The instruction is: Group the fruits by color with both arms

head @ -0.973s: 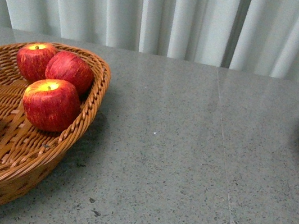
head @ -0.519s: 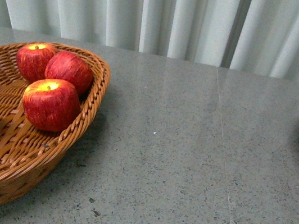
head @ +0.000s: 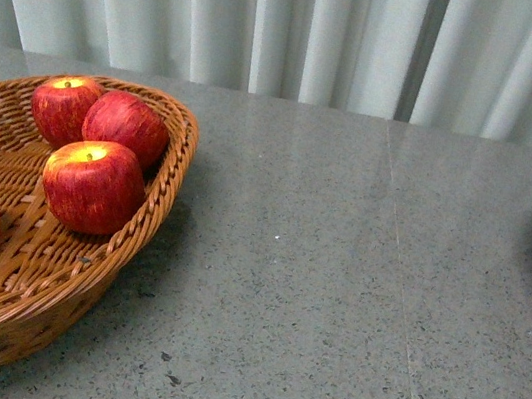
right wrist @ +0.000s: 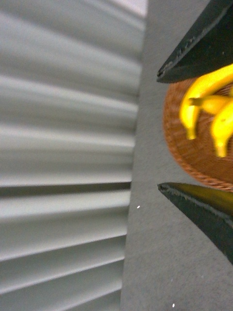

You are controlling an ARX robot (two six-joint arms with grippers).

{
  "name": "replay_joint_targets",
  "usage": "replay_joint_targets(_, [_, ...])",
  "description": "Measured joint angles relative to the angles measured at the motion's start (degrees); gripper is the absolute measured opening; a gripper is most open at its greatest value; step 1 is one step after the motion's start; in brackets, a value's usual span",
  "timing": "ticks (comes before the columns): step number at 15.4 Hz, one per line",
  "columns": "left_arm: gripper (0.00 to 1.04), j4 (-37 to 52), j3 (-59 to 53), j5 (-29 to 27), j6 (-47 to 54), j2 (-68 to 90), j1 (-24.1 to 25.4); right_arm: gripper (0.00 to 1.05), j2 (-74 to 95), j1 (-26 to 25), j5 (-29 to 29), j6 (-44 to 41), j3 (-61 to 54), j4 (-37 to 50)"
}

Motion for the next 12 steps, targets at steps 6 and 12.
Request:
replay_joint_targets(6, [0.98,0.0,0.0,0.0,0.0,0.0,0.0,0.02,-33.6,3.1,7.0,2.8,-20.3,-10.6])
replay_joint_targets(12, [0.98,0.0,0.0,0.0,0.0,0.0,0.0,0.02,-41.8,3.1,7.0,2.8,-29.6,-13.8])
